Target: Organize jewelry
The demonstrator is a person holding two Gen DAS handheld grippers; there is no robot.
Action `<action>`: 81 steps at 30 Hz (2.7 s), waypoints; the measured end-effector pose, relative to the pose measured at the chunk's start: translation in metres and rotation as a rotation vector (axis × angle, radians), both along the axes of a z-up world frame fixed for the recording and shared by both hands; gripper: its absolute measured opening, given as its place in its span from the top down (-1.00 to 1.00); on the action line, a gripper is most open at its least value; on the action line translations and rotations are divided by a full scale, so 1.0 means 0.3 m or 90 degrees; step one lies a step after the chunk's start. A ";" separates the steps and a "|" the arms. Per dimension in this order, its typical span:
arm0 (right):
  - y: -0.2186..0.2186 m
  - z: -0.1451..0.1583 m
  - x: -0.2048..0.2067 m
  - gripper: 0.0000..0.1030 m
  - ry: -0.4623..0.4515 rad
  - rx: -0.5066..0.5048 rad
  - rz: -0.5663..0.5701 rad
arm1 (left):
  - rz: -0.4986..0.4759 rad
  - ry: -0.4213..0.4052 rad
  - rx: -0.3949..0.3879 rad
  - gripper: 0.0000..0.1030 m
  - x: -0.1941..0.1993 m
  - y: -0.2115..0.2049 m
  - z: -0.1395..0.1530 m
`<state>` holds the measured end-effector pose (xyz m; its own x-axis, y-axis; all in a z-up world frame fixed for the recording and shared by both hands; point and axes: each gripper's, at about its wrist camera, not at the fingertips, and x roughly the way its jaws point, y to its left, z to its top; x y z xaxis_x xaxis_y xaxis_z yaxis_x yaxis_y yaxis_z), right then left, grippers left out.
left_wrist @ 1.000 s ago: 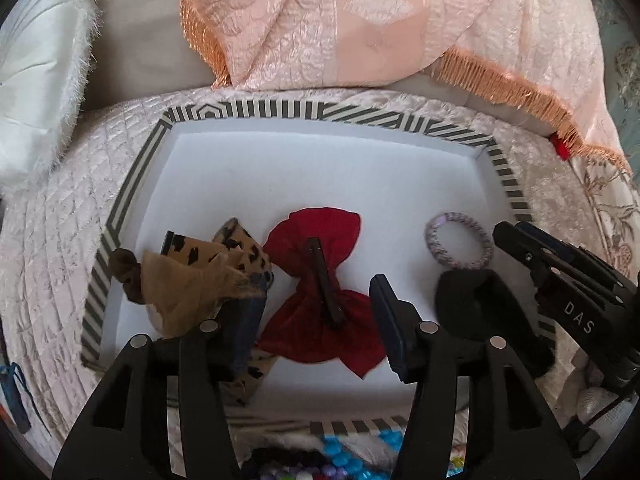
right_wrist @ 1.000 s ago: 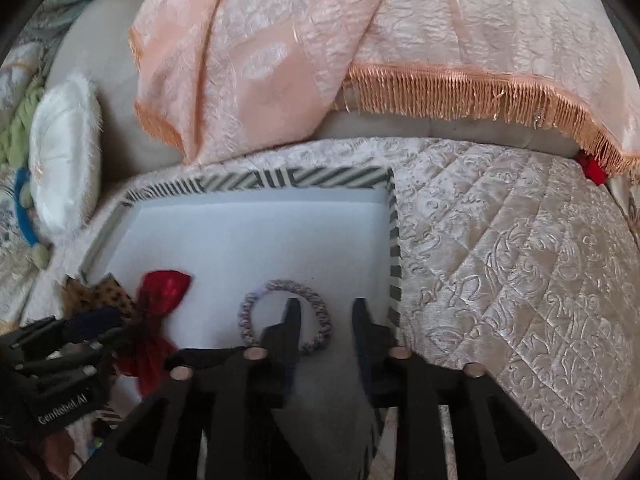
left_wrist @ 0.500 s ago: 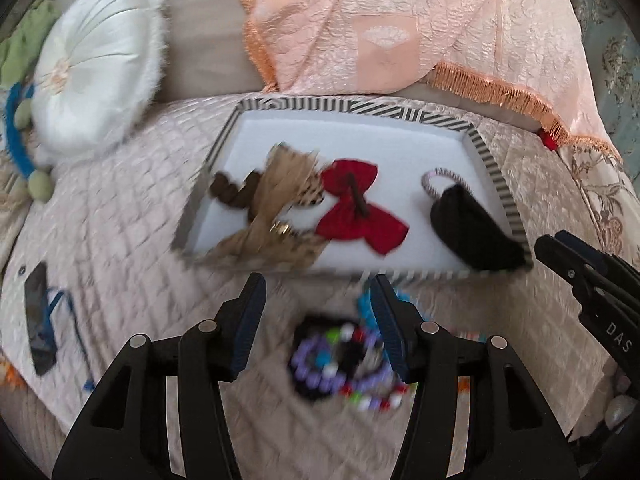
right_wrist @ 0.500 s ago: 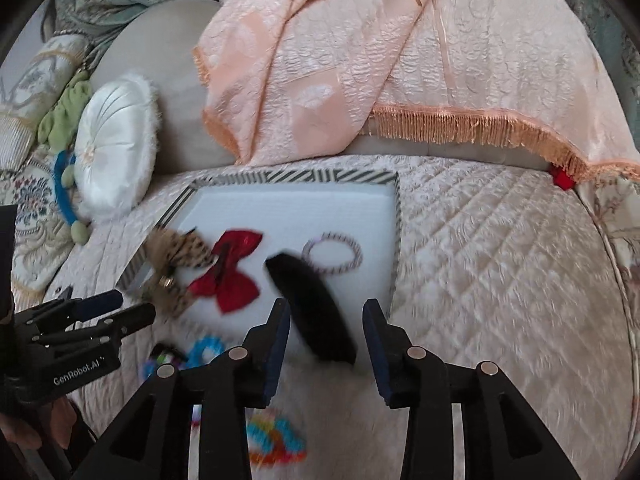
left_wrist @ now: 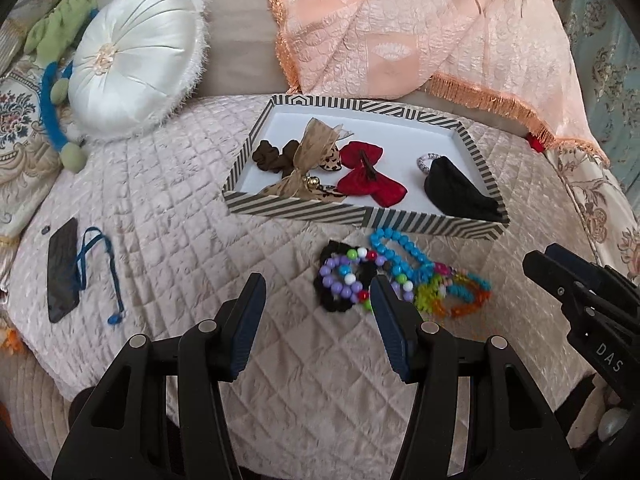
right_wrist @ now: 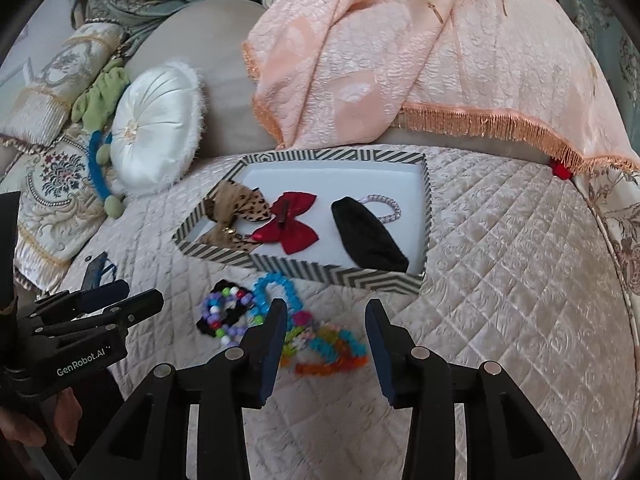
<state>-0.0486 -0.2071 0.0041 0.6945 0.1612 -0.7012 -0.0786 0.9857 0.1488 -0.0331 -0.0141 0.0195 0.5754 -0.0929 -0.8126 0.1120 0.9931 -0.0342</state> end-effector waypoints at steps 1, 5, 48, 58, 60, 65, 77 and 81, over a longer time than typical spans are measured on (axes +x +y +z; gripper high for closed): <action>0.004 0.001 -0.009 0.22 -0.001 -0.001 0.001 | 0.000 0.000 -0.001 -0.05 -0.008 0.002 0.000; 0.006 0.000 -0.031 0.14 0.000 0.002 0.000 | -0.004 -0.001 -0.002 -0.05 -0.034 0.007 0.001; -0.048 -0.244 0.087 0.33 0.100 0.012 0.023 | 0.005 0.096 -0.065 -0.25 0.038 0.103 -0.154; -0.127 -0.218 0.038 0.84 0.076 0.026 0.006 | -0.001 0.102 -0.083 -0.25 0.060 0.088 -0.165; -0.155 -0.210 0.031 0.85 0.073 0.033 -0.005 | -0.010 0.105 -0.088 -0.25 0.061 0.075 -0.169; -0.153 -0.189 0.025 0.84 0.059 0.055 0.013 | -0.013 0.114 -0.092 -0.25 0.070 0.049 -0.183; -0.067 -0.196 0.038 0.37 0.073 0.053 0.057 | -0.021 0.126 -0.156 -0.25 0.142 0.068 -0.175; -0.077 -0.187 0.041 0.37 0.072 0.066 0.052 | -0.027 0.155 -0.206 -0.23 0.190 0.046 -0.164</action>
<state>-0.0363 -0.2301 -0.0519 0.5932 0.2895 -0.7512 -0.1345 0.9556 0.2621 0.0239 -0.0001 -0.0296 0.3600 -0.3858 -0.8494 0.1030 0.9213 -0.3748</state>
